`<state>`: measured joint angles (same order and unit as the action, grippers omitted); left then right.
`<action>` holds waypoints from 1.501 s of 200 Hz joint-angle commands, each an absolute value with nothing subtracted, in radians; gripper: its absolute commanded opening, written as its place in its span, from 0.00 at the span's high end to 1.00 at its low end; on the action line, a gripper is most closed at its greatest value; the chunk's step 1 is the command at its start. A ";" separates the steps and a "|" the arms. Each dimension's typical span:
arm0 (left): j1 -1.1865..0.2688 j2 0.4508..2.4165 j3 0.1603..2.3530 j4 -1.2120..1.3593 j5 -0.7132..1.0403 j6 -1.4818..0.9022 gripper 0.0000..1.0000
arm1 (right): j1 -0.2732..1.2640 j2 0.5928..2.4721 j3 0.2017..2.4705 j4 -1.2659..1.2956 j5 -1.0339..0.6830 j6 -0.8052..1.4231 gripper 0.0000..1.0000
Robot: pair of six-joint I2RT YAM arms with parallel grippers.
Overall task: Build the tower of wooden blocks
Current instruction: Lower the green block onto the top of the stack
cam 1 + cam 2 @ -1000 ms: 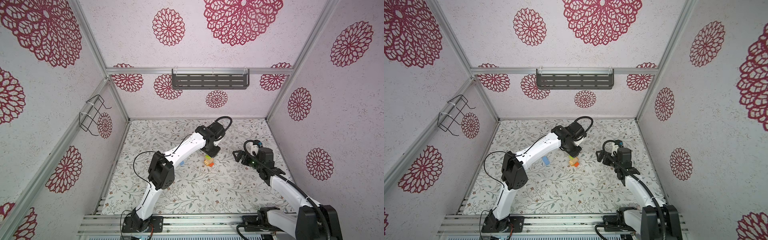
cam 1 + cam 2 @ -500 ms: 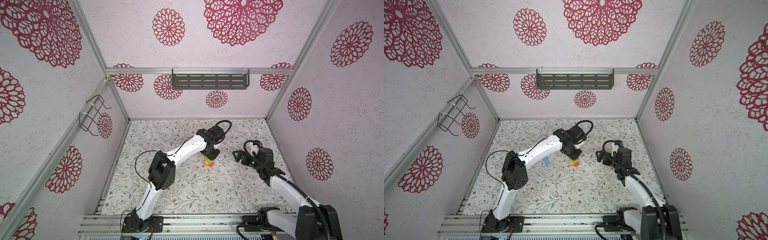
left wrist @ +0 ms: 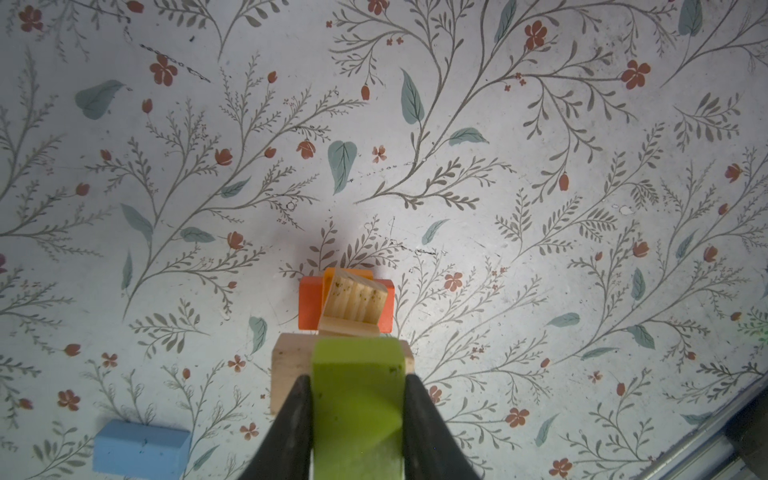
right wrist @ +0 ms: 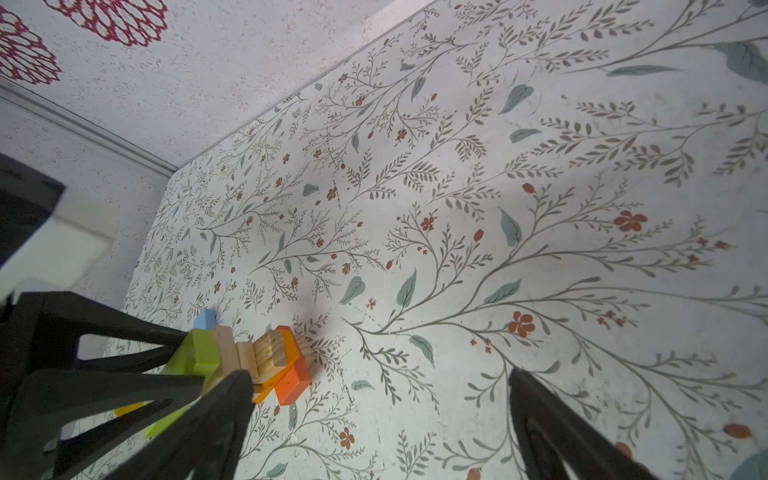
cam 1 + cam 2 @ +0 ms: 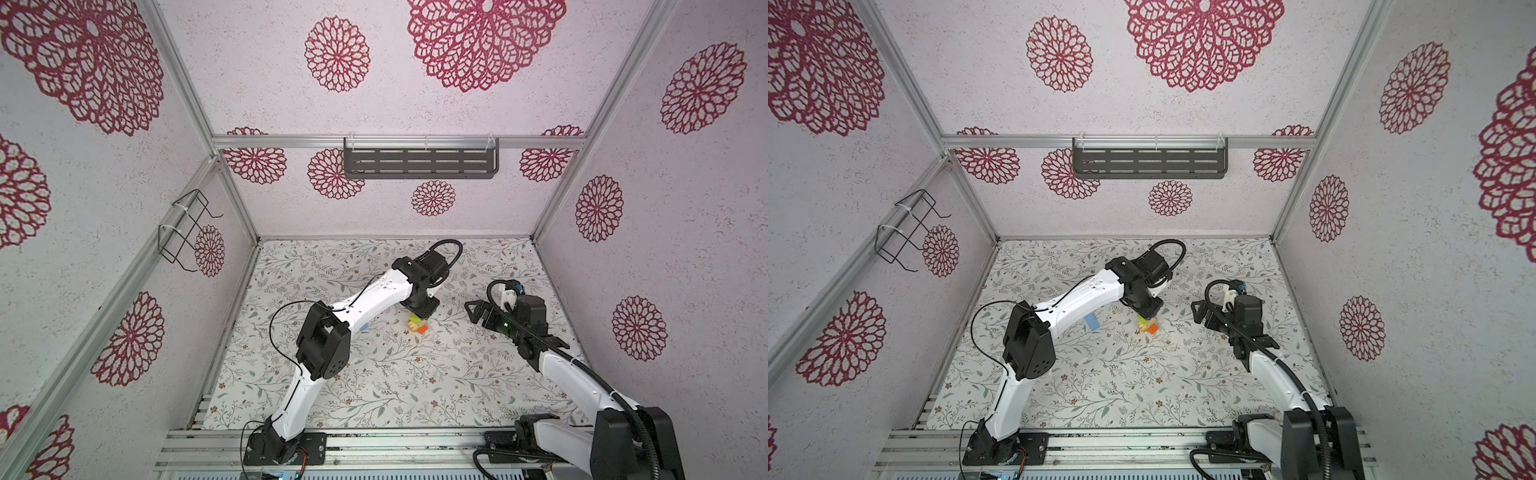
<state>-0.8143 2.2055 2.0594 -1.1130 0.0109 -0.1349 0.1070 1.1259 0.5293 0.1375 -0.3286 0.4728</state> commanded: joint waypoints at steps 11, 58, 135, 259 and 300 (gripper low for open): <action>-0.798 2.161 2.048 -1.097 0.013 -0.099 0.70 | 0.101 1.135 0.520 0.172 -0.346 0.485 0.01; -0.798 2.169 2.049 -1.093 0.019 -0.096 0.70 | 0.101 1.143 0.522 0.175 -0.350 0.484 0.01; -0.797 2.174 2.043 -1.085 0.018 -0.100 0.69 | 0.101 1.146 0.518 0.176 -0.350 0.484 0.01; -0.796 2.187 2.056 -1.089 0.018 -0.094 0.67 | 0.101 1.144 0.514 0.178 -0.349 0.484 0.01; -0.797 2.188 2.056 -1.090 0.017 -0.092 0.66 | 0.101 1.144 0.512 0.179 -0.348 0.485 0.01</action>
